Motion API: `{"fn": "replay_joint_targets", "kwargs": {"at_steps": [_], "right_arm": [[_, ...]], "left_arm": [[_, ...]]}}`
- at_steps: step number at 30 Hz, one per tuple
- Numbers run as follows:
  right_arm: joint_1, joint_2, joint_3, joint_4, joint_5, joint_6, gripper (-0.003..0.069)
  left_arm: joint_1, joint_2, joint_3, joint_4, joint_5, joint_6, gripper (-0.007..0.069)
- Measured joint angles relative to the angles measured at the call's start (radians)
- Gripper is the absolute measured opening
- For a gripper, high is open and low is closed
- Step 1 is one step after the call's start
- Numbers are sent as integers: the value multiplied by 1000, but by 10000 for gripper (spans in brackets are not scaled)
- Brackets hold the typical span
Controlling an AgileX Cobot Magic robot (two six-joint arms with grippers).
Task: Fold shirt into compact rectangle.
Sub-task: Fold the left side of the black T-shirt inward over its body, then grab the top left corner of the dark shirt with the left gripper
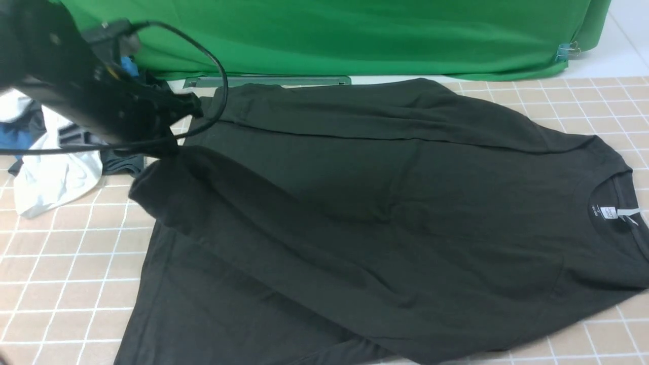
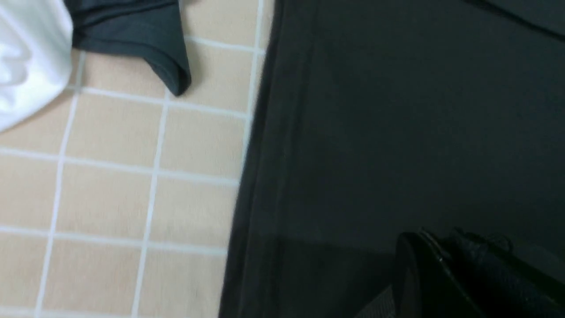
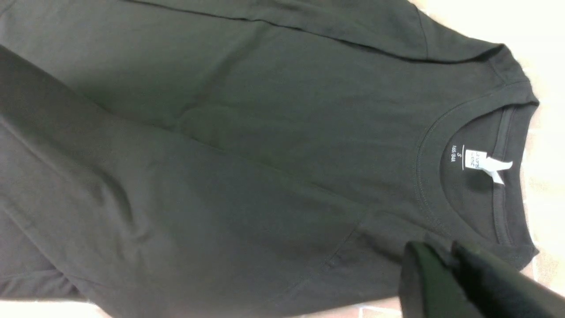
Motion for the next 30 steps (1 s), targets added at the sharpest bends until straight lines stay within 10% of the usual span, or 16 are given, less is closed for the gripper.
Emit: {"fn": "replay_joint_targets", "kwargs": {"at_steps": [11, 22, 30], "right_arm": [[0, 0, -1, 0, -12, -12, 101], [0, 0, -1, 0, -13, -22, 110], [0, 0, -1, 0, -47, -18, 113]], "left_arm": [[60, 142, -1, -33, -52, -1, 66], [84, 164, -236, -55, 8, -27, 435], [84, 405, -459, -200, 68, -27, 507]]}}
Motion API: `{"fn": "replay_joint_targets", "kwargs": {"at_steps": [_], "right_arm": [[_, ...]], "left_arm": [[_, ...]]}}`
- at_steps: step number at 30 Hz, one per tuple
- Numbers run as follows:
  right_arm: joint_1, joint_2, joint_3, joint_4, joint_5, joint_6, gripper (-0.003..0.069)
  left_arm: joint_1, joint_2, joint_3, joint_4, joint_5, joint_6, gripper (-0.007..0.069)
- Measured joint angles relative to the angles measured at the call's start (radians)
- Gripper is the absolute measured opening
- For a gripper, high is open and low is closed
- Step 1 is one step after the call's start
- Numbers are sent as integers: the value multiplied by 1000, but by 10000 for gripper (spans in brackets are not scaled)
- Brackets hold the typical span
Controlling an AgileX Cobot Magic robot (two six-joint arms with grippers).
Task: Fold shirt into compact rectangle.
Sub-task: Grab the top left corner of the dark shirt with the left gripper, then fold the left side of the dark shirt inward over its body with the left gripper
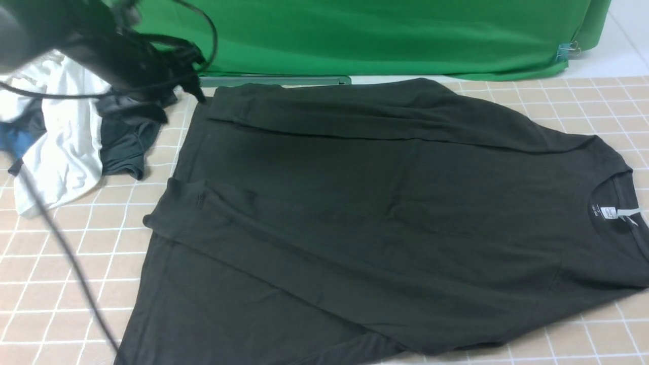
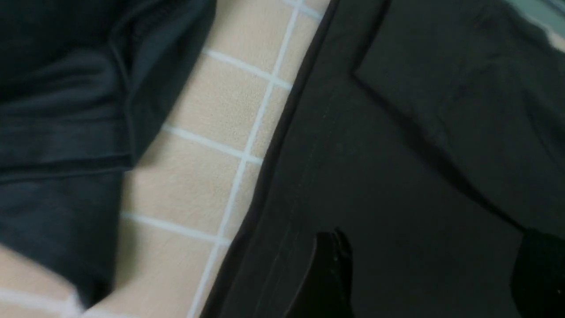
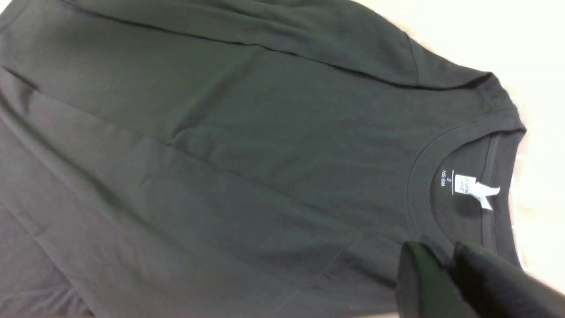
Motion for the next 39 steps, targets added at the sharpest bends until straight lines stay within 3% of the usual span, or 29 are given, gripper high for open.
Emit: {"fn": "replay_joint_targets", "kwargs": {"at_steps": [10, 17, 22, 28, 29, 31, 39], "right_arm": [[0, 0, 3, 0, 11, 35, 125], [0, 0, 3, 0, 17, 51, 125], [0, 0, 3, 0, 17, 52, 125], [0, 0, 3, 0, 17, 52, 131], [0, 0, 3, 0, 17, 52, 131], [0, 0, 3, 0, 16, 52, 134], [0, 0, 3, 0, 3, 52, 144]], "left_arm": [[0, 281, -275, -162, -38, 7, 507], [2, 336, -325, -253, -61, 52, 490], [2, 342, -324, -274, -95, 66, 425], [3, 351, -324, -278, -103, 71, 182], [3, 350, -324, -278, -103, 71, 171], [3, 350, -324, -278, -103, 71, 59], [3, 302, -324, -278, -65, 73, 30]]}}
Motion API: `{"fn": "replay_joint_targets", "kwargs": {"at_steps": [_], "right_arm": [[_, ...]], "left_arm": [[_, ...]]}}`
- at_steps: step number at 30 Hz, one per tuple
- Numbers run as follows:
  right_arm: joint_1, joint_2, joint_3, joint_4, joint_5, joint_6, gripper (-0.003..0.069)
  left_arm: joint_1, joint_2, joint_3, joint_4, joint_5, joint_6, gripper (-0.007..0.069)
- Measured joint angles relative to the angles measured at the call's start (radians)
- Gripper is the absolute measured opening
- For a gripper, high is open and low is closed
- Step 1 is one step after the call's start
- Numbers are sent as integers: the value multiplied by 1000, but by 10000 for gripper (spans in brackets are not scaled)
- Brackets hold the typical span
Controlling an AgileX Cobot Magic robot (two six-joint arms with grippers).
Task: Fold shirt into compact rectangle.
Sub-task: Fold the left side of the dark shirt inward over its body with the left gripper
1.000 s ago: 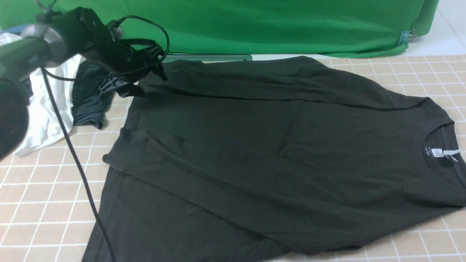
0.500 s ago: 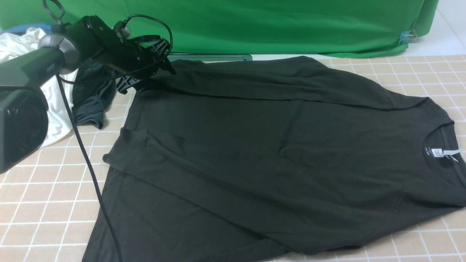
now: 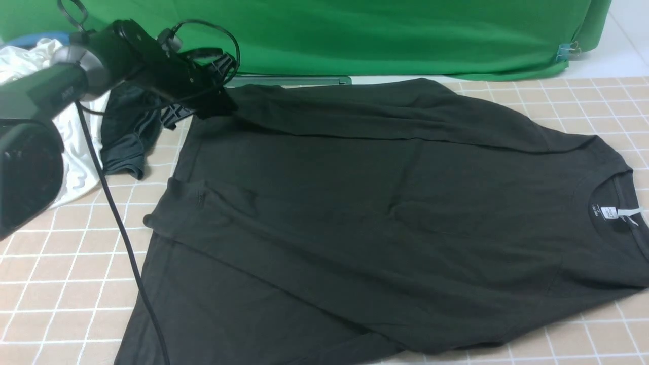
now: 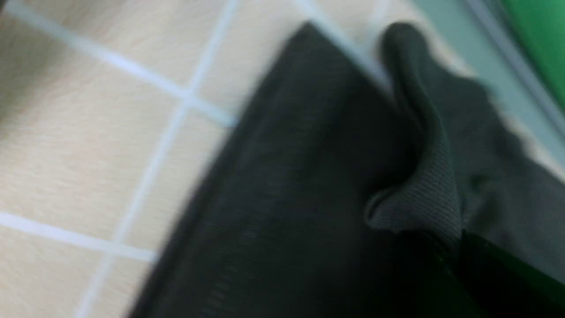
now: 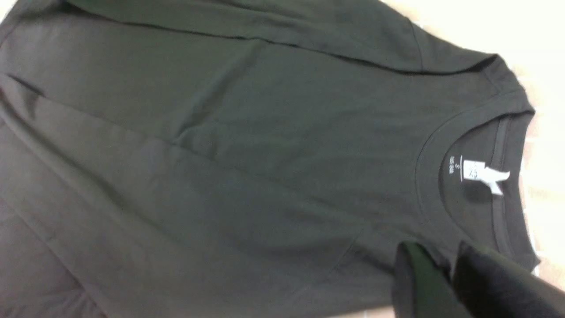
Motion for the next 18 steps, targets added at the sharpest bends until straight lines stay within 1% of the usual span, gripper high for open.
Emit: {"fn": "replay_joint_targets", "kwargs": {"at_steps": [5, 8, 10, 11, 13, 14, 16, 18], "right_arm": [[0, 0, 0, 0, -38, 0, 147], [0, 0, 0, 0, -56, 0, 150], [0, 0, -2, 0, -47, -2, 149], [0, 0, -4, 0, -39, -4, 141], [0, 1, -16, 0, 8, -12, 88], [0, 1, -24, 0, 35, -20, 52], [0, 1, -31, 0, 57, -34, 38], [0, 1, -31, 0, 68, -41, 32]], "left_arm": [[0, -99, 0, 0, 64, 14, 30], [0, -190, 0, 3, 187, 35, 30], [0, -231, 0, 14, 238, 34, 30], [0, -251, 0, 20, 259, 34, 30], [0, -293, 0, 38, 344, 33, 30], [0, -322, 0, 56, 411, 34, 30], [-2, -352, 10, 77, 471, 36, 30], [-8, -411, 52, 127, 517, 29, 30]]}}
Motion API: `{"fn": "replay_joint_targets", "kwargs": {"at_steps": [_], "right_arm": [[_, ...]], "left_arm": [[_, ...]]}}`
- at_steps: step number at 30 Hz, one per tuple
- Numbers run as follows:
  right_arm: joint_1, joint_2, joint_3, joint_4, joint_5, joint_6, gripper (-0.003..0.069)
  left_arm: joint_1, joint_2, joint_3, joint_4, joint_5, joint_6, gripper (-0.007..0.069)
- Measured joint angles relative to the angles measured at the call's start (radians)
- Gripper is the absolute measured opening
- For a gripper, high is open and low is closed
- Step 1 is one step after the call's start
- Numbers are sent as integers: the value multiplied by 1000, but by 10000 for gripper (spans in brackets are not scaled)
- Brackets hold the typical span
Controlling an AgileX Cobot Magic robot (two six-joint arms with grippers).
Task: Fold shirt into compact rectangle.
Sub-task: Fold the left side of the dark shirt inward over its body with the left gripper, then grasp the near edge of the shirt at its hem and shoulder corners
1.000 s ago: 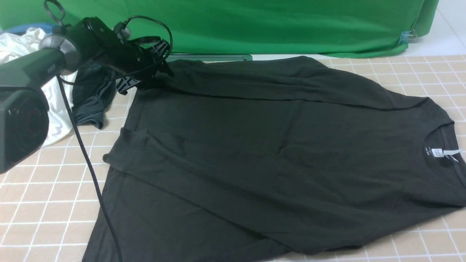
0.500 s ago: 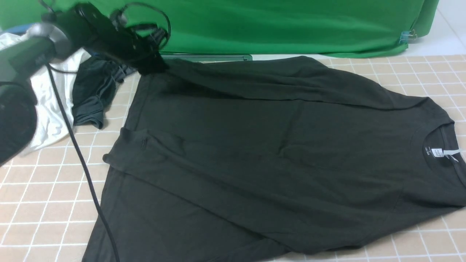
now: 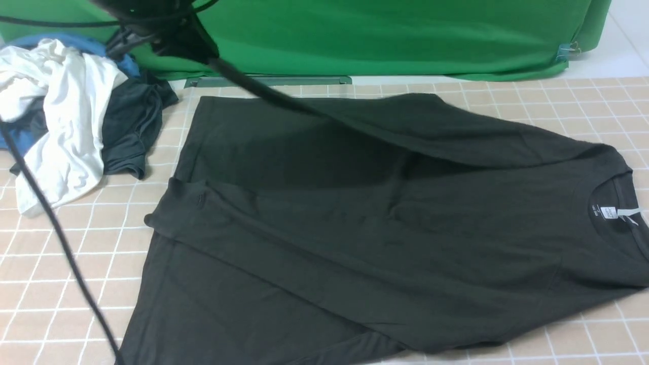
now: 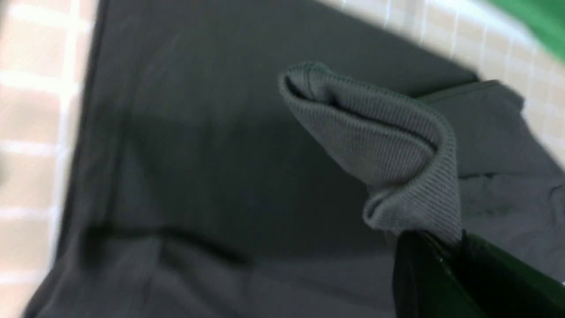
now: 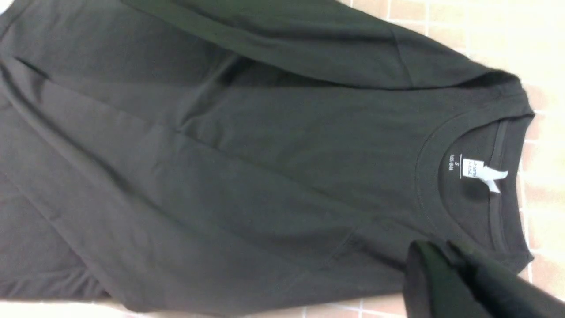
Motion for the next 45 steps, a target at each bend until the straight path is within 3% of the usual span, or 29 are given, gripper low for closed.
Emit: {"fn": "replay_joint_targets", "kwargs": {"at_steps": [7, 14, 20, 25, 26, 32, 38, 45], "right_arm": [[0, 2, 0, -2, 10, -12, 31], [0, 9, -1, -2, 5, -14, 31], [0, 18, -1, -2, 5, -15, 31], [0, 19, -1, -2, 5, -15, 31], [0, 19, -1, -2, 5, -15, 31], [0, 37, -2, -2, 26, -15, 31], [0, 83, -8, -2, 60, -17, 31], [0, 128, -8, -3, 89, -18, 32]], "left_arm": [[-20, -165, 322, 153, 3, -87, 30], [-21, -228, 723, 177, -281, -125, 30], [-21, -222, 821, 212, -386, -126, 47], [-21, -220, 810, 235, -372, -126, 172], [-21, -220, 782, 242, -347, -126, 239], [-21, -222, 622, 324, -163, -126, 468], [-21, -224, 578, 345, -6, -126, 545], [-21, -280, 816, 311, 13, -181, 556]]}}
